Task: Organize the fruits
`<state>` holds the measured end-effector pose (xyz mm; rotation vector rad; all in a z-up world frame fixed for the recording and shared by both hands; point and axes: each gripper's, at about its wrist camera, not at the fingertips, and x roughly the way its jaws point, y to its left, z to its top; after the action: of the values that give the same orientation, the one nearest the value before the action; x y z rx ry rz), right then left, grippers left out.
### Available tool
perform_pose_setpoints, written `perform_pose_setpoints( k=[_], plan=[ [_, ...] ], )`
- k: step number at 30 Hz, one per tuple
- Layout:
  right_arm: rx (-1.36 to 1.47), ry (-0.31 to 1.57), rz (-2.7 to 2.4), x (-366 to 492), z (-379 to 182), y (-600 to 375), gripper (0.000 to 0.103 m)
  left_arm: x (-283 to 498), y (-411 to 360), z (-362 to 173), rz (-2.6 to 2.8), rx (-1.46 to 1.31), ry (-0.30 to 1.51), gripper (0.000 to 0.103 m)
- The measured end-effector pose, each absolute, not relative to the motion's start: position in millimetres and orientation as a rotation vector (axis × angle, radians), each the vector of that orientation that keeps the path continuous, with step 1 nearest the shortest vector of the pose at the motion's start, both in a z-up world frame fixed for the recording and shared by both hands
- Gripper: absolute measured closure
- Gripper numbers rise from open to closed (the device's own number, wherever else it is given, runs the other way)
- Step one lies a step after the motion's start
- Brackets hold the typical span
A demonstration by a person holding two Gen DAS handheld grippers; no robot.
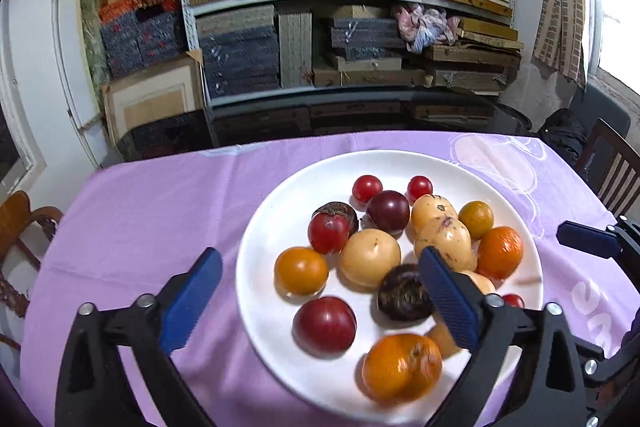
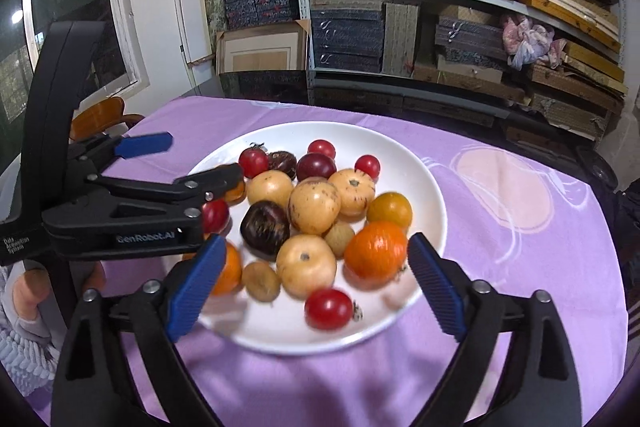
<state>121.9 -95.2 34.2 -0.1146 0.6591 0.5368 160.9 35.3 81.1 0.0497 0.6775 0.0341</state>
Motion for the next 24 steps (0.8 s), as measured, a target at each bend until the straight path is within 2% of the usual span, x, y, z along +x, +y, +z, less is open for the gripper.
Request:
perform_pose_setpoints(
  k=[8, 15, 20, 24],
  plan=[
    [-0.119, 0.621, 0.534, 59.4, 29.3, -116.9, 0.005, 119.8, 36.5, 83.3, -0.009, 0.005, 0.692, 0.003],
    [-0.128, 0.613, 0.526, 24.1, 18.0, -129.0, 0.004, 90.5, 23.3, 88.9, 0.078, 0.084, 0.697, 0.003],
    [-0.102, 0.603, 0.537, 10.1, 17.7, -137.0, 0.004, 77.0, 0.2, 95.7, 0.26, 0.255, 0.655, 0.003],
    [-0.081, 0.594, 0.54, 6.5, 20.0, -141.8, 0.004, 67.4, -9.3, 94.7, 0.134, 0.18, 0.65, 0.003]
  ],
)
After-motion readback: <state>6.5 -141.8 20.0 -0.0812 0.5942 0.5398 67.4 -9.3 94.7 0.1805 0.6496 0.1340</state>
